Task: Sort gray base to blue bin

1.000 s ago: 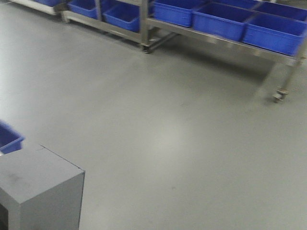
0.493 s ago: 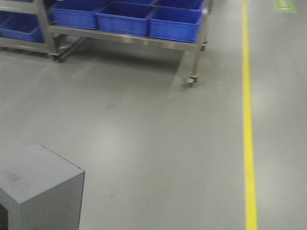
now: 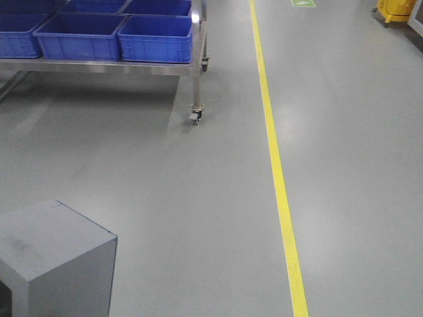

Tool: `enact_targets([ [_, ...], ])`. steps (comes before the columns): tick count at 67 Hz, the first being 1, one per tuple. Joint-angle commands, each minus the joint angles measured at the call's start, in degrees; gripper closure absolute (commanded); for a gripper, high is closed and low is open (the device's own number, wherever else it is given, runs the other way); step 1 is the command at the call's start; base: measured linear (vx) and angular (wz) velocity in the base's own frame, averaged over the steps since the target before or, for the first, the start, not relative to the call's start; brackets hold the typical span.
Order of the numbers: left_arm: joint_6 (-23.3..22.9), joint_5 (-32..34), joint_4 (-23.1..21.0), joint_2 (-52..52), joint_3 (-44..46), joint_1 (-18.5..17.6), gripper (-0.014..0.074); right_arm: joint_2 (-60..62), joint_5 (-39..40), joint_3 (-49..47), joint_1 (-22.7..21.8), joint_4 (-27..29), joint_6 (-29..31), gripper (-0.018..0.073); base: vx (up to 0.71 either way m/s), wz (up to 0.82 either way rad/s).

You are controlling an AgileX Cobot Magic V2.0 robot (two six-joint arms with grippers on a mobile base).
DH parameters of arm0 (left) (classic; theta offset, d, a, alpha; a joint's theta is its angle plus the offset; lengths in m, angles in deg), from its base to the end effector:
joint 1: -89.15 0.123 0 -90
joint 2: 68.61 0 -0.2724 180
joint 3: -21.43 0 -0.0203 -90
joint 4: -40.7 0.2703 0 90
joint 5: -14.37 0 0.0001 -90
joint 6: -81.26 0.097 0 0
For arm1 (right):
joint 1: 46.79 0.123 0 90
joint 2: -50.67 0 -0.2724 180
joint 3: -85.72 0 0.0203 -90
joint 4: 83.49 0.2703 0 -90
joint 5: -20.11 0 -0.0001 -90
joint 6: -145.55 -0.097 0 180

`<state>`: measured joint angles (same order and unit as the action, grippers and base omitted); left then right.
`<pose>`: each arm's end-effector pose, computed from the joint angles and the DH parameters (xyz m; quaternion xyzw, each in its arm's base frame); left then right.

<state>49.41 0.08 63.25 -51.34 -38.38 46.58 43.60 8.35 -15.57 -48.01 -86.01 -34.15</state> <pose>0.0765 -0.0577 0.2835 0.1670 0.6891 -0.2814 0.6466 0.0939 -0.0029 0.1839 -0.0072 0.7520 -0.0263 0.6586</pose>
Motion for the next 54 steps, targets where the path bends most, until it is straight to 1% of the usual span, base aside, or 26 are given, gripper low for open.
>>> enact_targets([
  [1,-0.4,5.5,0.2,0.7,1.8,-0.4,0.0603,0.4,4.5,0.3,-0.3,-0.5,0.4,0.0564,0.28,-0.26],
  [21,-0.4,5.5,0.2,0.7,1.8,-0.4,0.0603,0.4,4.5,0.3,-0.3,-0.5,0.4,0.0564,0.34,-0.13],
  [54,-0.4,5.5,0.2,0.7,1.8,-0.4,0.0603,0.4,4.5,0.3,-0.3,-0.5,0.4,0.0564,0.39,-0.01],
])
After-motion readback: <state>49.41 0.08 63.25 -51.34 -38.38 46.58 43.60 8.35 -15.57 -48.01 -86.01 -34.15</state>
